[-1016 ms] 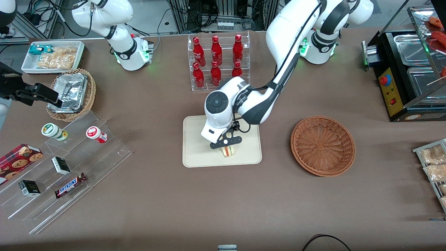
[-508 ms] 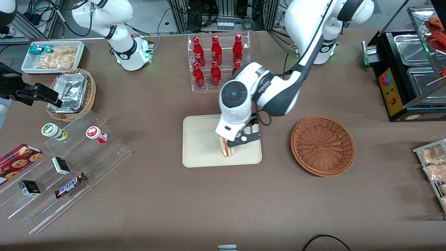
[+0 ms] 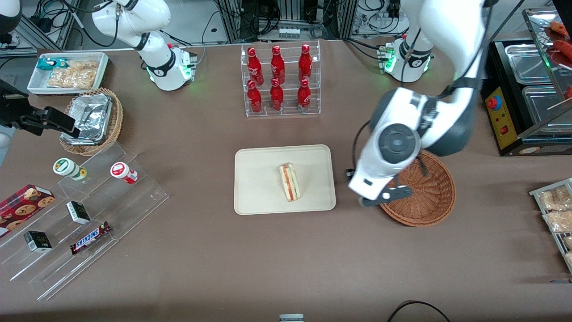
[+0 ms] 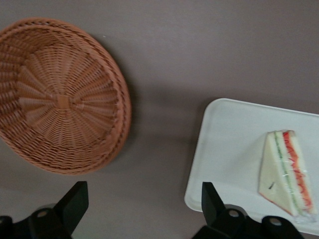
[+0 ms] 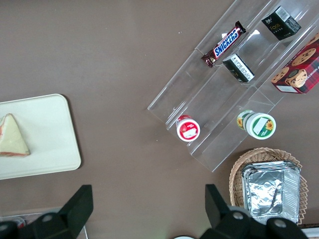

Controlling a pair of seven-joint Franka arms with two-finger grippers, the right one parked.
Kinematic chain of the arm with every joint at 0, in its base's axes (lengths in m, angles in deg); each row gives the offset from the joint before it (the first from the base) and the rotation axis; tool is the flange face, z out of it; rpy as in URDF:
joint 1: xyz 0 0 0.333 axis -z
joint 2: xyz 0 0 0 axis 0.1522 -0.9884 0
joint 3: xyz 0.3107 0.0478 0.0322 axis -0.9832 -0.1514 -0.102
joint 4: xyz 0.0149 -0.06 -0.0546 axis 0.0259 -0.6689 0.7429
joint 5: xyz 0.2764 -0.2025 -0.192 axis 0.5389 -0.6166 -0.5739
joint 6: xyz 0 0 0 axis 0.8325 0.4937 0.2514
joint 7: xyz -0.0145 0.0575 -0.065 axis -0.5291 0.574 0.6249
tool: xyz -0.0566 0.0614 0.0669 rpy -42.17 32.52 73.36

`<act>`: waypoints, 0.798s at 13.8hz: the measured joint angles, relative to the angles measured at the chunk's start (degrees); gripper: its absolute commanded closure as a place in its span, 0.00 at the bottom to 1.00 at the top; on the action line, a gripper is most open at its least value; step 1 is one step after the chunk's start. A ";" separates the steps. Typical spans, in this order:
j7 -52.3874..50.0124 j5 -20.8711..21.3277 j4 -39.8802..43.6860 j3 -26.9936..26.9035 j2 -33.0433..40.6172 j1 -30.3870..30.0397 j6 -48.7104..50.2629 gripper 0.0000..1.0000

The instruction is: Place sandwich from basket to tray

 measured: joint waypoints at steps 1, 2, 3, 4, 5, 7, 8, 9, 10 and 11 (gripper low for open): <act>1.91 0.00 -1.81 -0.03 1.70 -1.42 0.14 0.00; 3.35 0.00 -3.56 -0.04 3.40 -2.65 0.21 0.00; 4.51 0.00 -5.16 -0.05 5.09 -3.58 0.24 0.00; 5.32 0.00 -6.56 -0.05 6.75 -4.28 0.32 0.00; 5.98 0.00 -7.87 -0.03 8.39 -4.96 0.55 0.00; 8.53 0.00 -9.69 0.64 11.36 -7.38 2.03 0.00; 10.44 0.00 -10.08 1.55 12.73 -9.31 3.33 0.00; 12.53 0.00 -10.27 2.91 14.14 -11.76 4.73 0.00; 14.45 0.01 -10.40 4.46 15.54 -14.39 6.10 0.00; 16.38 0.02 -10.50 6.28 17.10 -17.39 7.52 0.00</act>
